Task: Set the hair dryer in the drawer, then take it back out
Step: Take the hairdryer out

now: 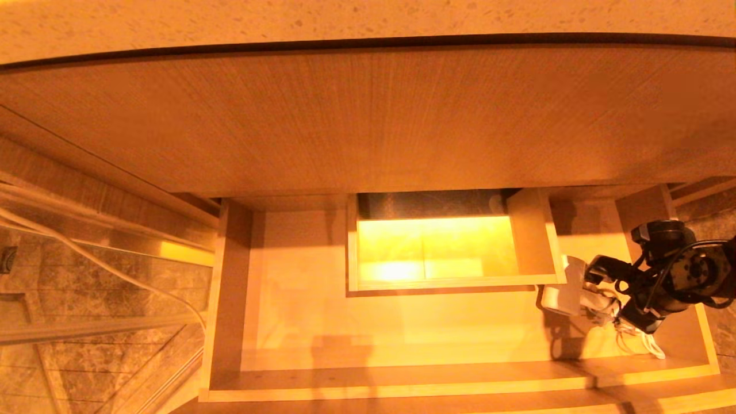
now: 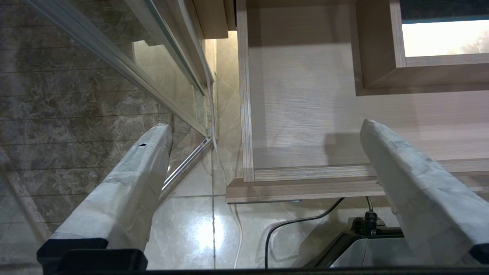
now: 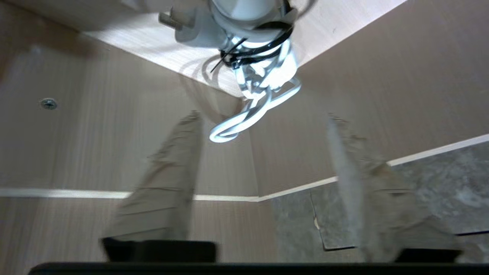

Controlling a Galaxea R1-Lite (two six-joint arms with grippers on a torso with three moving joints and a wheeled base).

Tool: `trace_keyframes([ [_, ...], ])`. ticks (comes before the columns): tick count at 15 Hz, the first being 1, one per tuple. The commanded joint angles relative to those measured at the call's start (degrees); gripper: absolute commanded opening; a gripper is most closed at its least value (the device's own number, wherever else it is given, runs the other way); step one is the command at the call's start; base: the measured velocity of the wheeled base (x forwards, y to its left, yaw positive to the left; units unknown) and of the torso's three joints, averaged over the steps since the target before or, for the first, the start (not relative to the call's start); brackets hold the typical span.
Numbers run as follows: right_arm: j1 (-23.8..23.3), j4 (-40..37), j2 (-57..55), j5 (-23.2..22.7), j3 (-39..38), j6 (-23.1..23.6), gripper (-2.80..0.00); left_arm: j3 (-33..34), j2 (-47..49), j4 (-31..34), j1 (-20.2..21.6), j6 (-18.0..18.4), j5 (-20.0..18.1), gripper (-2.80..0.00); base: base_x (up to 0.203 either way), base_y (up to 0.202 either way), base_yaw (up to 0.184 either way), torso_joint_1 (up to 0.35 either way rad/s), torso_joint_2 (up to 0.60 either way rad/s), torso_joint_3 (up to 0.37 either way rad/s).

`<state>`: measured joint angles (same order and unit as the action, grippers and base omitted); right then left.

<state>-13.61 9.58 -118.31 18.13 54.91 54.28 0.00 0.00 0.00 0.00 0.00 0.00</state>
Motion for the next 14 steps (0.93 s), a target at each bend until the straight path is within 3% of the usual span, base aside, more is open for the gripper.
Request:
trace_keyframes([
  [1, -0.21, 0.17, -0.89, 0.07, -0.07, 0.3, 0.0, 0.0, 0.0, 0.0, 0.0, 0.0, 0.0, 0.0, 0.0, 0.0, 0.0, 0.0, 0.0, 0.0],
  [14, -1.77, -1.67, -4.42, -1.04, -0.39, 0.32, 0.0, 0.0, 0.0, 0.0, 0.0, 0.0, 0.0, 0.0, 0.0, 0.0, 0.0, 0.0, 0.0, 0.0],
])
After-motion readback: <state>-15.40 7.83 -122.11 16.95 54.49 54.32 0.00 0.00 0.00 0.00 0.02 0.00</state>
